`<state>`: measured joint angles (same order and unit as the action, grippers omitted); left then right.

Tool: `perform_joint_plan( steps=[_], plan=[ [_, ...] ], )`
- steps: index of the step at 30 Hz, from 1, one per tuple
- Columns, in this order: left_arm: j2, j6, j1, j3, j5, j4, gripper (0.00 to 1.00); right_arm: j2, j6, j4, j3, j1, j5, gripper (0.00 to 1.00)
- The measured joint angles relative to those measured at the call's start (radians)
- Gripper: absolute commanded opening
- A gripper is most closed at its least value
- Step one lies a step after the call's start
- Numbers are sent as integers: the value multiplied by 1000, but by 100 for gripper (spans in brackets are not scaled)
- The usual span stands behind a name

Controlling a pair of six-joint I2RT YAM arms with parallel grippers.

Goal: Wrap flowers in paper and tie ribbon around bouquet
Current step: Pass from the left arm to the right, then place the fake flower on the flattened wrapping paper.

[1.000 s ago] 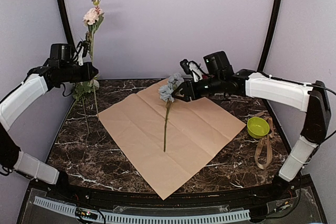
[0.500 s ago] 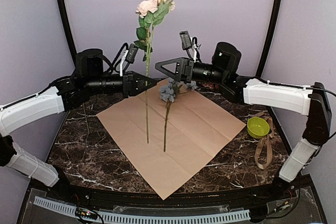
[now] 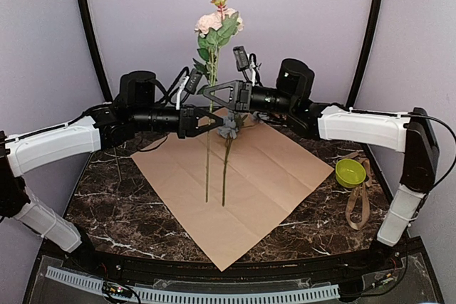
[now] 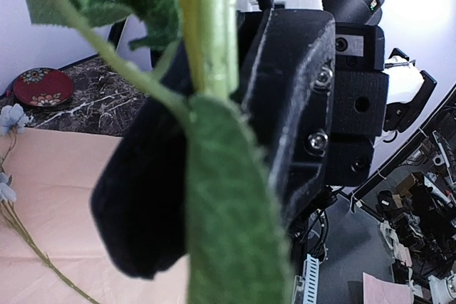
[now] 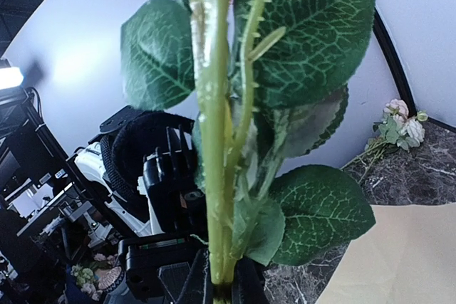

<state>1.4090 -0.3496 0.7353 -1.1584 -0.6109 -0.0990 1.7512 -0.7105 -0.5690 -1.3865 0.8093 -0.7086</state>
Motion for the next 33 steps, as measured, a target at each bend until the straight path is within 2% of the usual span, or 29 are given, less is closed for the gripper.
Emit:
perform_joint_plan(
  steps=[1, 2, 3, 4, 6, 10, 16, 23, 33],
  plan=[
    [2, -3, -2, 0, -3, -4, 13, 0, 3, 16, -5, 0, 11, 0],
    [2, -7, -3, 0, -2, -5, 34, 0, 9, 38, -14, 0, 18, 0],
    [2, -6, -4, 2, -1, -6, 50, 0, 19, 73, -27, 0, 28, 0],
    [2, -2, -5, 3, -4, -11, 58, 1, 34, 120, -47, 0, 47, 0],
    [-8, -6, -11, 13, -3, -17, 67, 13, 66, 240, -103, 0, 90, 0],
    [-68, -26, -67, 63, 59, 25, 68, 82, 101, 478, -251, -18, 175, 0],
    [-117, -146, -294, 208, 186, 80, 64, 233, 108, 702, -345, -55, 198, 0],
    [29, -187, -294, 292, 299, 166, 60, 435, 101, 871, -470, -67, 234, 0],
    [194, -195, -294, 314, 358, 177, 57, 584, 46, 915, -565, -104, 309, 0]
  ],
)
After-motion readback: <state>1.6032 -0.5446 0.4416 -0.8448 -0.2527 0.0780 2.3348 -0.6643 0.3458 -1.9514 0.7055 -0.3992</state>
